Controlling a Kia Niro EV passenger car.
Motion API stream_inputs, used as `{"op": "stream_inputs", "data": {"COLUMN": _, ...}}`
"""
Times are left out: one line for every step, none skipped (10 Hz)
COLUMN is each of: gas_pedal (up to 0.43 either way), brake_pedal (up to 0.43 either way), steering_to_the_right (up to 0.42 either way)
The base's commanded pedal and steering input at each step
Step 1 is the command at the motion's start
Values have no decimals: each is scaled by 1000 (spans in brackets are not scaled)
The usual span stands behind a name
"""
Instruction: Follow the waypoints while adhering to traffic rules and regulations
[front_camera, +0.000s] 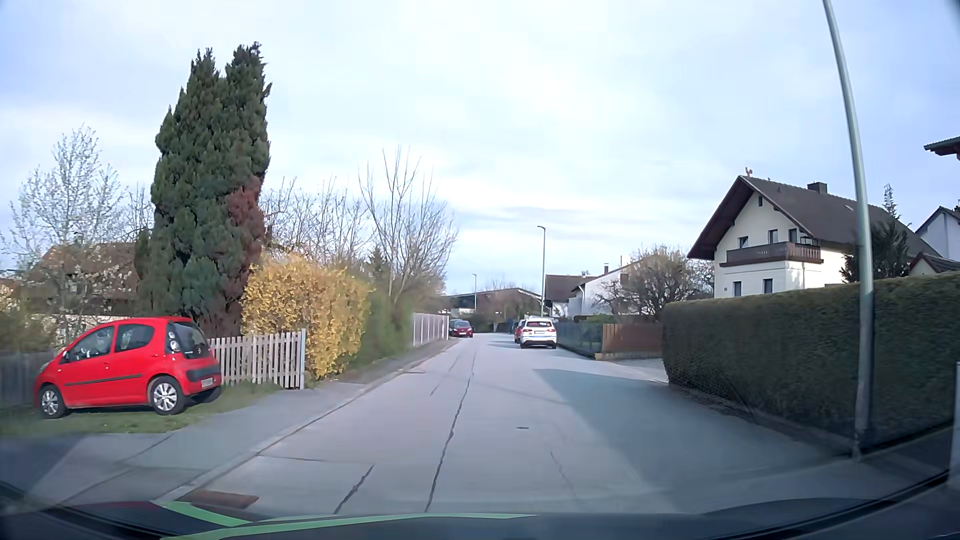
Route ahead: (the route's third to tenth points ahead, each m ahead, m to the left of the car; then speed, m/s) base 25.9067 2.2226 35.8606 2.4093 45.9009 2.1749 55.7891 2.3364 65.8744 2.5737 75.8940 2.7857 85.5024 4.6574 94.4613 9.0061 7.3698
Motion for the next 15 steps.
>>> {"op": "stream_inputs", "data": {"gas_pedal": 79, "brake_pedal": 0, "steering_to_the_right": 9}}
{"op": "stream_inputs", "data": {"gas_pedal": 79, "brake_pedal": 0, "steering_to_the_right": 8}}
{"op": "stream_inputs", "data": {"gas_pedal": 79, "brake_pedal": 0, "steering_to_the_right": 8}}
{"op": "stream_inputs", "data": {"gas_pedal": 79, "brake_pedal": 0, "steering_to_the_right": 7}}
{"op": "stream_inputs", "data": {"gas_pedal": 79, "brake_pedal": 0, "steering_to_the_right": 8}}
{"op": "stream_inputs", "data": {"gas_pedal": 79, "brake_pedal": 0, "steering_to_the_right": 7}}
{"op": "stream_inputs", "data": {"gas_pedal": 79, "brake_pedal": 0, "steering_to_the_right": 7}}
{"op": "stream_inputs", "data": {"gas_pedal": 79, "brake_pedal": 0, "steering_to_the_right": 6}}
{"op": "stream_inputs", "data": {"gas_pedal": 79, "brake_pedal": 0, "steering_to_the_right": 5}}
{"op": "stream_inputs", "data": {"gas_pedal": 67, "brake_pedal": 0, "steering_to_the_right": 5}}
{"op": "stream_inputs", "data": {"gas_pedal": 67, "brake_pedal": 0, "steering_to_the_right": 5}}
{"op": "stream_inputs", "data": {"gas_pedal": 59, "brake_pedal": 0, "steering_to_the_right": 4}}
{"op": "stream_inputs", "data": {"gas_pedal": 20, "brake_pedal": 0, "steering_to_the_right": 3}}
{"op": "stream_inputs", "data": {"gas_pedal": 0, "brake_pedal": 0, "steering_to_the_right": 2}}
{"op": "stream_inputs", "data": {"gas_pedal": 0, "brake_pedal": 0, "steering_to_the_right": 1}}
